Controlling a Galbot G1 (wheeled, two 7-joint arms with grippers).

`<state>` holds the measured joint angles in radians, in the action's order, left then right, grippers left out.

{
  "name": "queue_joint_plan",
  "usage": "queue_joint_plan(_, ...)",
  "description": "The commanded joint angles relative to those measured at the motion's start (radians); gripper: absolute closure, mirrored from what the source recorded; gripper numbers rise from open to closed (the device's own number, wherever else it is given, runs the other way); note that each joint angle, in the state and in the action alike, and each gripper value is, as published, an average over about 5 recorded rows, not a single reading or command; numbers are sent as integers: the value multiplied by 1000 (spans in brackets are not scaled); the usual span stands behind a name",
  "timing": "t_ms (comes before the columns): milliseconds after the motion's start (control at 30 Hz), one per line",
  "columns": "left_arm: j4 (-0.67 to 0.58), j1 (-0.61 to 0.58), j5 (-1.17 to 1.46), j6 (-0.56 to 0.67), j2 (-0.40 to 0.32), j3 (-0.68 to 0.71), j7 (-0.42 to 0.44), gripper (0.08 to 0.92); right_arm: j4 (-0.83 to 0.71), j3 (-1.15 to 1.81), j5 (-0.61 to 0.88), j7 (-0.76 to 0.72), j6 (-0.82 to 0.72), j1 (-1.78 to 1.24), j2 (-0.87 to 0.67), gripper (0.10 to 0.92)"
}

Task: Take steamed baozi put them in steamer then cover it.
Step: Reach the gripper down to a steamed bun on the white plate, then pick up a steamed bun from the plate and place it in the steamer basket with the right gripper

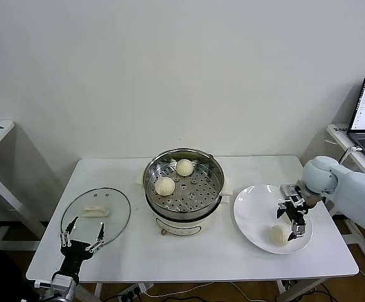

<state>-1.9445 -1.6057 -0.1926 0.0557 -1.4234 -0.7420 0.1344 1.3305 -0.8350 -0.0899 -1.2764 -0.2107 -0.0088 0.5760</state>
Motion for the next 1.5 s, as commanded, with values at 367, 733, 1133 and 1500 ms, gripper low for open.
queue_joint_plan(367, 15, 9, -1, -1, -4, 2, -1, 177, -53, 36, -52, 27, 13, -72, 45, 203)
queue_joint_plan(733, 16, 9, -1, -1, -4, 1, -1, 177, -56, 42, -62, 20, 13, -81, 52, 289)
queue_joint_plan(1133, 18, 11, -2, -2, -5, 3, -1, 177, -57, 54, -57, 17, 14, -75, 48, 430)
queue_joint_plan(1500, 11, 9, -6, -6, -3, 10, -1, 177, -28, 15, 60, 4, 49, 173, -3, 431)
